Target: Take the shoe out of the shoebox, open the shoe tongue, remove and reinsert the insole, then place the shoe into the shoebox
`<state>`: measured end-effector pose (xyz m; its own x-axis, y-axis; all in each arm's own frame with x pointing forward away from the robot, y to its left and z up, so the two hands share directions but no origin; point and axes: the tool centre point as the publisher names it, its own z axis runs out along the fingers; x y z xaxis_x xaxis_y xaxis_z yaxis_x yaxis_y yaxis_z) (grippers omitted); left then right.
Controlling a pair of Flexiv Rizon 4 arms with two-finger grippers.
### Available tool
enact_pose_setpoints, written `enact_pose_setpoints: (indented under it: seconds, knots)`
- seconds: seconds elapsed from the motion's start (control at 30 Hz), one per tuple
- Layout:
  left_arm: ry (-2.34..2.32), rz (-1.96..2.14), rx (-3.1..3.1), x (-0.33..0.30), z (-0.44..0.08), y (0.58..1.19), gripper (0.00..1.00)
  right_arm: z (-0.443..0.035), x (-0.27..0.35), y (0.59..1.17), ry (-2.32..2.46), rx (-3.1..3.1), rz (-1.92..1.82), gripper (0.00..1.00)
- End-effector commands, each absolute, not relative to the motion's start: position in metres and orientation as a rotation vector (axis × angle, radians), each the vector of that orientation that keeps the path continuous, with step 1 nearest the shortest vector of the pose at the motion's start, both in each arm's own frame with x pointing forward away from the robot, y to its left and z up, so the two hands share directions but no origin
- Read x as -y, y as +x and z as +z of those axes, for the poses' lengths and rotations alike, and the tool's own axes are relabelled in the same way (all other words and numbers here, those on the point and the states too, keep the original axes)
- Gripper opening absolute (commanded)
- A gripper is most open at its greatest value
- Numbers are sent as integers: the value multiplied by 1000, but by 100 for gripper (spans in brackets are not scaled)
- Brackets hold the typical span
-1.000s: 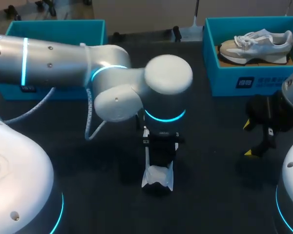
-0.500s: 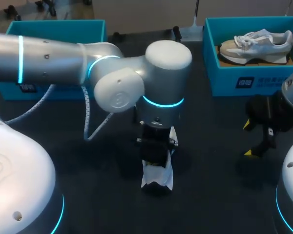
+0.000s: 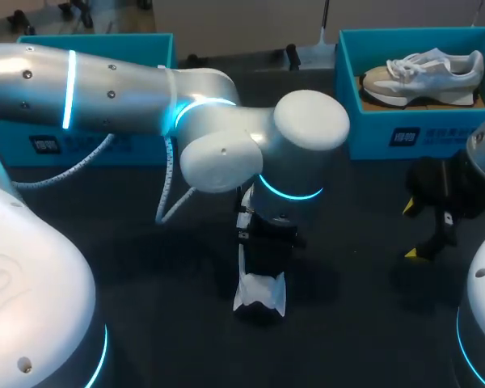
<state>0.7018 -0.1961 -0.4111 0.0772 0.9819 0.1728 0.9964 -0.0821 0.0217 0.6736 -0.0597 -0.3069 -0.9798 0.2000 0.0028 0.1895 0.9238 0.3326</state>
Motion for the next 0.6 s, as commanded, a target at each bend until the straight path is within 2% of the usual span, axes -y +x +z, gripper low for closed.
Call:
enact_pose_setpoints:
  seconds: [0.03, 0.37, 0.6]
  knots:
    - [-2207, -251, 2345, 182, -447, 723, 0, -308, 58, 673, 309, -3050, 517, 100]
    - [-2247, -11, 2408, 200, -413, 726, 0, -308, 58, 673, 309, -3050, 517, 100]
    - [-2279, 66, 2194, 204, -386, 722, 0, -308, 58, 673, 309, -3050, 517, 100]
